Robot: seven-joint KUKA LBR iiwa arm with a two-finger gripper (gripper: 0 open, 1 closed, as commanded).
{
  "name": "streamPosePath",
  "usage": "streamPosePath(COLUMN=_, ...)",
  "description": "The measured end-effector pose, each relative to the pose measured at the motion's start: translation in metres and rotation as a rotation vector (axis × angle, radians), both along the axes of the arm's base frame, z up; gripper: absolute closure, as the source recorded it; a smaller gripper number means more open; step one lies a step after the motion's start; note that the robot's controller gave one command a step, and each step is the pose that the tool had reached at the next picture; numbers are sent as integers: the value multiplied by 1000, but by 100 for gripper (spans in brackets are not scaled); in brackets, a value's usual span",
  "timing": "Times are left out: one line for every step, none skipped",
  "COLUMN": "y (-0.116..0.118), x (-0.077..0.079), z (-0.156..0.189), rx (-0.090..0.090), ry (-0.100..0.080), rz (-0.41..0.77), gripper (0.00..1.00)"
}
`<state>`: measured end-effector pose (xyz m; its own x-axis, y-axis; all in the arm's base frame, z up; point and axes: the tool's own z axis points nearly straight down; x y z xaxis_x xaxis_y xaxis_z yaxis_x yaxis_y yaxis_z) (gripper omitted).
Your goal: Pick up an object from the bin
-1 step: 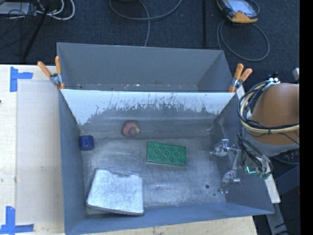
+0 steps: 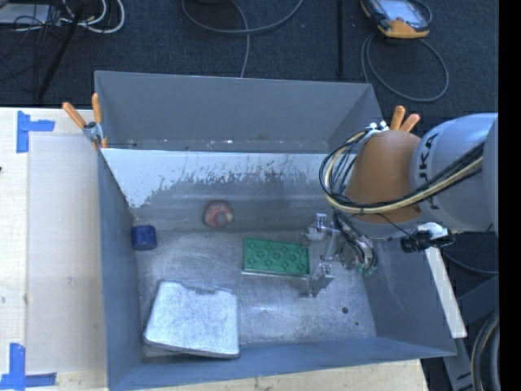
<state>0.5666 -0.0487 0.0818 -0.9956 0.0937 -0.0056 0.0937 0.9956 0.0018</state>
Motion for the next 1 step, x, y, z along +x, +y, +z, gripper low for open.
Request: streamPosePath(y=-3, x=-1, z=4, rx=-2, ry=2, rz=0, gripper=100)
